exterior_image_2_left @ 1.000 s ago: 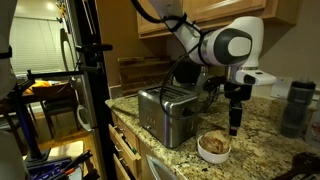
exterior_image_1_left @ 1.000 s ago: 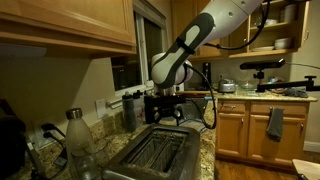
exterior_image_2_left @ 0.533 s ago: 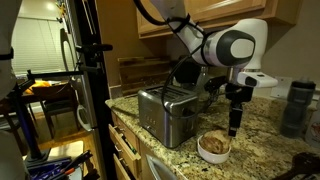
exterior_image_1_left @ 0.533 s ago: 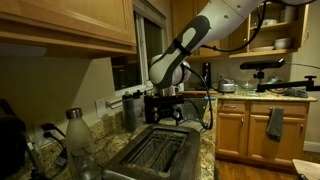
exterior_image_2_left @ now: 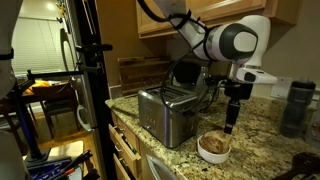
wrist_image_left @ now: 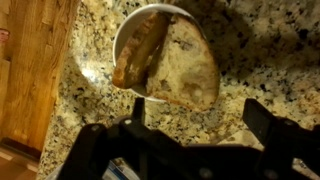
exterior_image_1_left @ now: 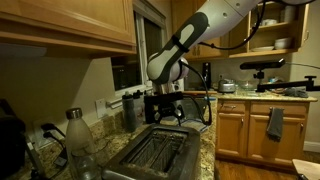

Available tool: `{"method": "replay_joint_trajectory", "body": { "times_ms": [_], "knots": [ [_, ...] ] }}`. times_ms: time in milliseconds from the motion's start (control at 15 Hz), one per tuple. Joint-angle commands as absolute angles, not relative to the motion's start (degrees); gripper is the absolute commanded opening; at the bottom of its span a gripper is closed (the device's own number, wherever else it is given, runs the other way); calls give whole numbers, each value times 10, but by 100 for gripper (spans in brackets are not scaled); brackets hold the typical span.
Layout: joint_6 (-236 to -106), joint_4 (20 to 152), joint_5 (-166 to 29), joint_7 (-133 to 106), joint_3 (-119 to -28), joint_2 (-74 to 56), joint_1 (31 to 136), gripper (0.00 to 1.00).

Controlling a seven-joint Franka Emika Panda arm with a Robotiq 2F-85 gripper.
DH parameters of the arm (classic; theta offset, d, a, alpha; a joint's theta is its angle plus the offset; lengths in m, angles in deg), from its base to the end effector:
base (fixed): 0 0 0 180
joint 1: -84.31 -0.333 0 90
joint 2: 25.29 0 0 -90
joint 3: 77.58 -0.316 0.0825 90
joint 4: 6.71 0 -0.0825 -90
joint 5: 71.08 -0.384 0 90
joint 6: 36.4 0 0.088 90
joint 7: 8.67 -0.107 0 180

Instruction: Put two slices of bread into the toaster.

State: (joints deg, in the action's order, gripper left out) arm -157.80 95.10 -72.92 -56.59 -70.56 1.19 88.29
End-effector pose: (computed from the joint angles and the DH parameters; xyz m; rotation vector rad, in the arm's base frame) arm 0.6315 -0.1153 0.2910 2.6694 -1.5233 -0.1560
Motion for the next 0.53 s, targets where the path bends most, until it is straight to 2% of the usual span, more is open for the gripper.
{"method": "replay_joint_trajectory", "body": {
  "times_ms": [0, 467],
  "knots": [
    [-1552, 928, -733, -585, -696, 30, 871, 100],
    [-1552, 911, -737, -585, -692, 62, 872, 100]
  ]
}}
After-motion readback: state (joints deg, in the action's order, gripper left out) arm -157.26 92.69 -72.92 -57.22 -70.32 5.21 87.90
